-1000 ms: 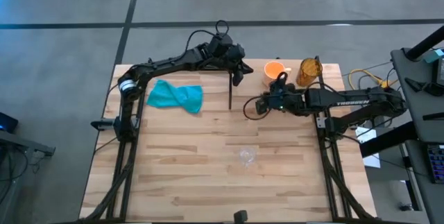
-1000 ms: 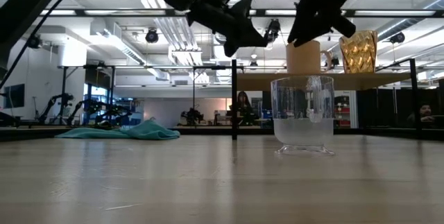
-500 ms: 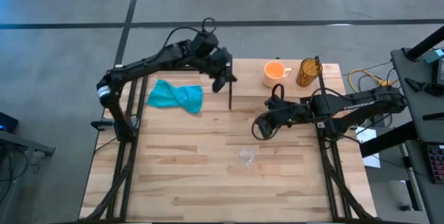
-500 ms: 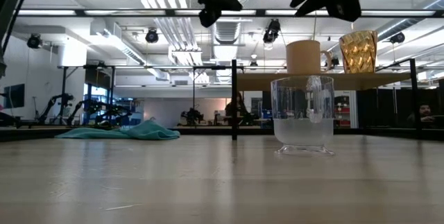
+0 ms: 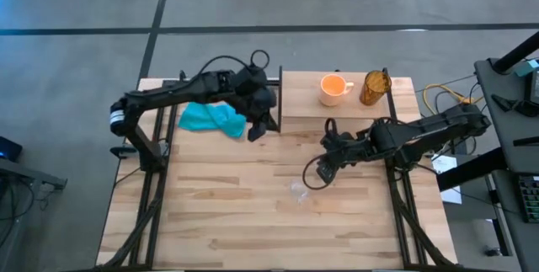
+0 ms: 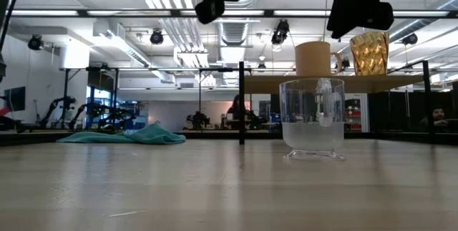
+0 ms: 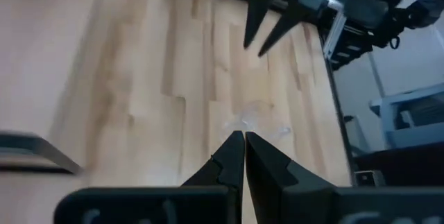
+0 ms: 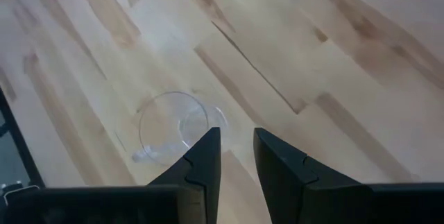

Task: Stack small to large cups/mugs on shelf
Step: Put the transparent mug on the shelf

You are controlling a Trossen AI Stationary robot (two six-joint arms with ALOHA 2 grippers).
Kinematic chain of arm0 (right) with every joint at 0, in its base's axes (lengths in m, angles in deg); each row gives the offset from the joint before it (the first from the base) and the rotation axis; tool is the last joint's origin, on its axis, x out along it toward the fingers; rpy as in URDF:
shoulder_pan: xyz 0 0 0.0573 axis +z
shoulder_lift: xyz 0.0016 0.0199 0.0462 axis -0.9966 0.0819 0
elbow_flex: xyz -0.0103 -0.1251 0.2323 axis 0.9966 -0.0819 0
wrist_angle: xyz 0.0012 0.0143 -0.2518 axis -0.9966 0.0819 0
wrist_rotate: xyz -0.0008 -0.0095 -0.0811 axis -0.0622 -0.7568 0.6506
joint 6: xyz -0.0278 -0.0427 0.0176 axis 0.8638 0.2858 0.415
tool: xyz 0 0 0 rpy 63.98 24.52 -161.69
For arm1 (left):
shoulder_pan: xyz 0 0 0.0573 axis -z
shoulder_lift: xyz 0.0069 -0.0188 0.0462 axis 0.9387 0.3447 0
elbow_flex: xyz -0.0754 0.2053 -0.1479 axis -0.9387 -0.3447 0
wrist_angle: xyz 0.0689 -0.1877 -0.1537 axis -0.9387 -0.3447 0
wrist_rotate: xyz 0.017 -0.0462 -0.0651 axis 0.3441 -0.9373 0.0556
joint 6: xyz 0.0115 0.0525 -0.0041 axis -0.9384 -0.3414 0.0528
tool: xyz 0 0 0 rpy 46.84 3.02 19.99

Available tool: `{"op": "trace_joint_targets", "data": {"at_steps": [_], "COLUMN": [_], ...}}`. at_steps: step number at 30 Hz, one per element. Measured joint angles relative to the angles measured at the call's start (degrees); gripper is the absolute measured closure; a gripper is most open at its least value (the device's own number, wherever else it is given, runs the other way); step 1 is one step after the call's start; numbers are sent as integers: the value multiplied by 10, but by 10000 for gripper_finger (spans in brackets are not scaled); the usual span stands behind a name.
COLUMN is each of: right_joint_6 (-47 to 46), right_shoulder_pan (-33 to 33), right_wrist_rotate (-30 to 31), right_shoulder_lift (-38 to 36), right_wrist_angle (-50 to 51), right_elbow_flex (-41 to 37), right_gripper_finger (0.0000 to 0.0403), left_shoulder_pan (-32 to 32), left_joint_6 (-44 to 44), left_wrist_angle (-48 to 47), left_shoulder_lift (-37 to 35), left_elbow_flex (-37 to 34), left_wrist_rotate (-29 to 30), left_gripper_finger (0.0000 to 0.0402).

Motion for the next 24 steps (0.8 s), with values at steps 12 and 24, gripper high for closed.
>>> {"op": "trace_joint_targets", "data": {"at_steps": [12, 24], "right_joint_6": [-46, -115], "right_shoulder_pan": [1, 0], "right_wrist_rotate": [-45, -62], "right_shoulder_lift": [43, 51], "right_wrist_angle": [-5, -33], "right_elbow_flex": [0, 0], "right_gripper_finger": [321, 321], "left_shoulder_pan": [60, 109], "left_joint_6": [69, 117], "left_wrist_angle": [94, 135], "left_shoulder_lift": [12, 14], "left_elbow_flex": [-97, -124], "left_wrist_rotate": [1, 1], "left_gripper_finger": [402, 402]}}
